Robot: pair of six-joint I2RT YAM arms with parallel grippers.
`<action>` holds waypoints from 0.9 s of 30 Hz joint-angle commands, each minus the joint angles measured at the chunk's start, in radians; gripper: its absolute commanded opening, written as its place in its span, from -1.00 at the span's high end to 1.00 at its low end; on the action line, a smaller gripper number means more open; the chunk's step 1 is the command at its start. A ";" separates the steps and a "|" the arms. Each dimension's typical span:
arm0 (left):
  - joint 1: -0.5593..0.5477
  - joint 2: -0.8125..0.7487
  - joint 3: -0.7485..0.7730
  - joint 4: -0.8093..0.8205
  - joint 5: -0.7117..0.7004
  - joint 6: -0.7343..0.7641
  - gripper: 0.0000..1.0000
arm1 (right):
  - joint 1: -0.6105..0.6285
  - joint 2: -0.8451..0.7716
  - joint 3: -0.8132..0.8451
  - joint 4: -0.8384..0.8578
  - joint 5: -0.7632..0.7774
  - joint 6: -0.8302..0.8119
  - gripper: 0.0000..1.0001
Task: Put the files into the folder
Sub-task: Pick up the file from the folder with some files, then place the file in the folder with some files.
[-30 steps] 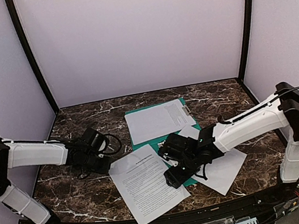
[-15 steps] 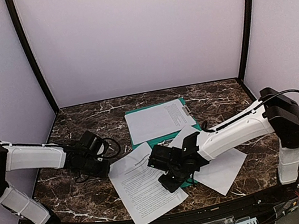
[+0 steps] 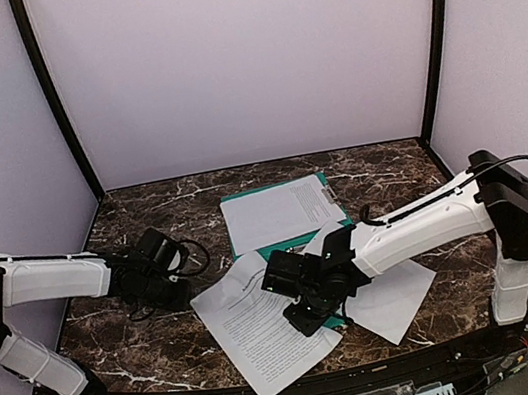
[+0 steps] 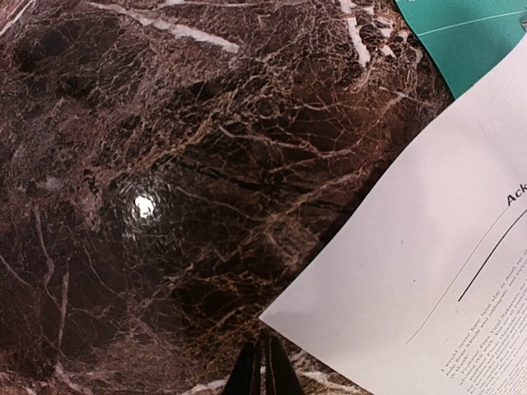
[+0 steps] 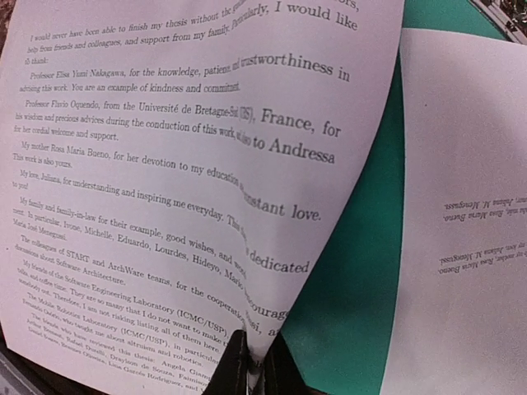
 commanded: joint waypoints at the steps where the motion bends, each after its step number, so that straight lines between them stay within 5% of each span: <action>1: 0.002 -0.026 0.044 -0.064 -0.045 0.020 0.91 | 0.009 -0.101 0.007 -0.061 0.046 0.019 0.85; 11: 0.002 -0.014 0.096 -0.089 -0.063 0.036 0.91 | 0.004 -0.246 -0.057 -0.234 0.147 0.094 0.92; 18: 0.002 -0.008 0.116 -0.100 -0.051 0.045 0.91 | -0.031 -0.343 -0.073 -0.528 0.224 0.120 0.89; 27: 0.002 -0.007 0.135 -0.107 -0.027 0.051 0.91 | -0.157 -0.424 -0.095 -0.654 0.215 -0.013 0.83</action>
